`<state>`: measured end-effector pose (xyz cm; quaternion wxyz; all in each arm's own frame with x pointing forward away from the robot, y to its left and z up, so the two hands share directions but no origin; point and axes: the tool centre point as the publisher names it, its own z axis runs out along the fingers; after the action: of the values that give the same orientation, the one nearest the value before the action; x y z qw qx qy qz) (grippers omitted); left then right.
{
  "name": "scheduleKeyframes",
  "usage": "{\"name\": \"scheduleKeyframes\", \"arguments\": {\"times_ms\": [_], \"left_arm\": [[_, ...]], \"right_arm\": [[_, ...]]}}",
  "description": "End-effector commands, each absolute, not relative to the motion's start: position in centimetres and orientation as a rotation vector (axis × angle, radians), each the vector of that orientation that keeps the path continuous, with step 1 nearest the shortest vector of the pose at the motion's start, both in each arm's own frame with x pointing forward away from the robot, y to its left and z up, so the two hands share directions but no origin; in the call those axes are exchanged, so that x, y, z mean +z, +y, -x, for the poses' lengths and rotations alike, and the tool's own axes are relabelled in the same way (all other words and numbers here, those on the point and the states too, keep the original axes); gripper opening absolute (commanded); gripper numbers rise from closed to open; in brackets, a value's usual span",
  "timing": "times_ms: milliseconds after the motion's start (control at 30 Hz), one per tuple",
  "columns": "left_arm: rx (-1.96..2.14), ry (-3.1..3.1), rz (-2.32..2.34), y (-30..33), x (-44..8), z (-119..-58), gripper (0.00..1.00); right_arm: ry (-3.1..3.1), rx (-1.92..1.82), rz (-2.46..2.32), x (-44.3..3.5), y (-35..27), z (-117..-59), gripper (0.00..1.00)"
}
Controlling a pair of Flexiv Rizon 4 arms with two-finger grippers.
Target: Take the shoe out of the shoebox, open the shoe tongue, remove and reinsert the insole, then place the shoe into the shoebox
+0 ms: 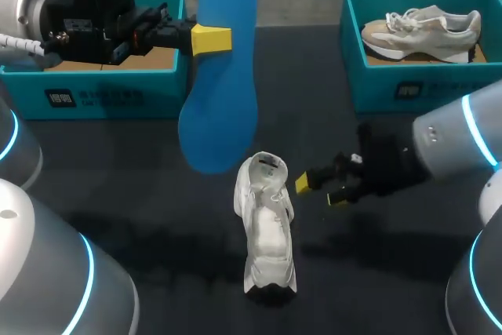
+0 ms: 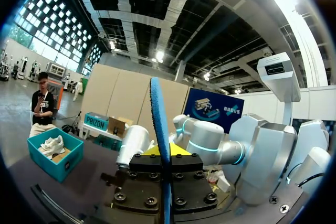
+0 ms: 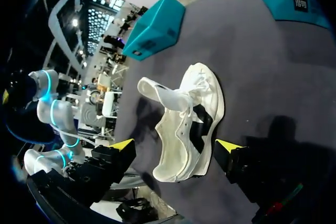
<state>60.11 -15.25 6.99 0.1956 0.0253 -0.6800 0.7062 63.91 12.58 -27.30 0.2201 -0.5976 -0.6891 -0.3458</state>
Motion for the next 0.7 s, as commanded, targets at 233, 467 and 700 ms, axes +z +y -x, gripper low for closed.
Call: {"name": "scheduleKeyframes", "arguments": {"times_ms": [233, 467, 700], "left_arm": [[1.976, -1.907, -0.071, -15.3, 7.0, -60.1, 0.0], [1.976, -1.907, -0.071, -15.3, 7.0, -60.1, 0.0], [1.976, -1.907, -0.071, -15.3, 7.0, -60.1, 0.0]], "right_arm": [[-1.874, -0.99, 1.613, -26.4, 11.0, -63.3, 1.0], [-1.798, -0.981, 1.615, -24.2, 11.1, -63.7, 1.0], [-1.706, -1.01, 1.556, -22.3, 11.0, -64.3, 1.0]]}}
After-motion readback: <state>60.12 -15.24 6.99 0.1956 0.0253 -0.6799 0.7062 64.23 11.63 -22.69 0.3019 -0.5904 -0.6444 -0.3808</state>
